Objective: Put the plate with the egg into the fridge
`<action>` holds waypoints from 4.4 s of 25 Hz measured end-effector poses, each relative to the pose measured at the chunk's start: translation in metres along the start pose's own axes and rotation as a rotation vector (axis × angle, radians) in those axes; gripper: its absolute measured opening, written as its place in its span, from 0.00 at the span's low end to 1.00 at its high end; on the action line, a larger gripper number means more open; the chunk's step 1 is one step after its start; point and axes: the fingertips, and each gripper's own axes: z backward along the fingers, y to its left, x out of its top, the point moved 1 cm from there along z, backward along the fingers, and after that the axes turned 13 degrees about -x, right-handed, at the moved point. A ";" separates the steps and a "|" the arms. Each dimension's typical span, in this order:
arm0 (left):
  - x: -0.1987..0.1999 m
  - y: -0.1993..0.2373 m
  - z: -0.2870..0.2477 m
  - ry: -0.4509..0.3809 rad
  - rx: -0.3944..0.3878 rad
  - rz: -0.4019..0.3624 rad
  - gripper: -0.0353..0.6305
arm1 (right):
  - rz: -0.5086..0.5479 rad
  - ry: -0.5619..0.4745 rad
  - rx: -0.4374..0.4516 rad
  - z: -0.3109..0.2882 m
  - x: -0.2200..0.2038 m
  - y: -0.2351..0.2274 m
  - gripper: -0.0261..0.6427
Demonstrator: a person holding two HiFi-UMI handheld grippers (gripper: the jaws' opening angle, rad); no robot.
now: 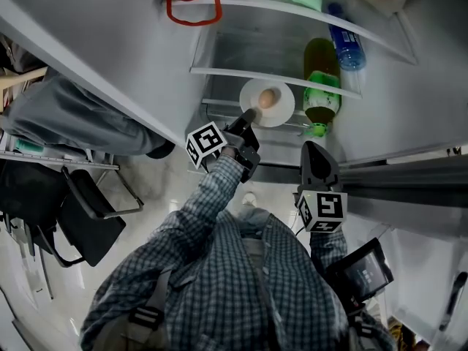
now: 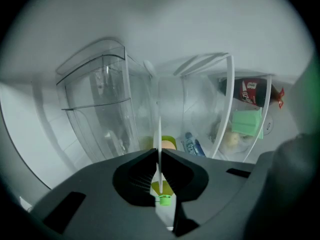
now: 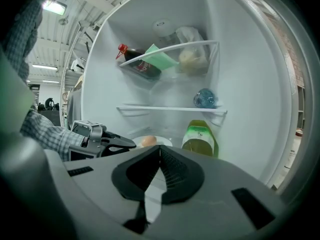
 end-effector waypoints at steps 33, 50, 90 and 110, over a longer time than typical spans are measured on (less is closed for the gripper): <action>0.008 0.019 -0.004 -0.051 0.061 0.010 0.10 | 0.667 0.004 0.166 -0.050 -0.022 0.063 0.05; 0.007 0.020 -0.006 -0.054 0.065 0.019 0.10 | 1.071 0.049 0.173 -0.078 -0.058 0.077 0.11; 0.000 0.013 -0.008 0.015 0.054 0.027 0.10 | 1.333 0.022 0.091 -0.110 -0.059 0.086 0.09; -0.028 0.011 0.043 0.110 0.086 -0.119 0.10 | 1.316 0.034 0.133 -0.119 -0.063 0.086 0.09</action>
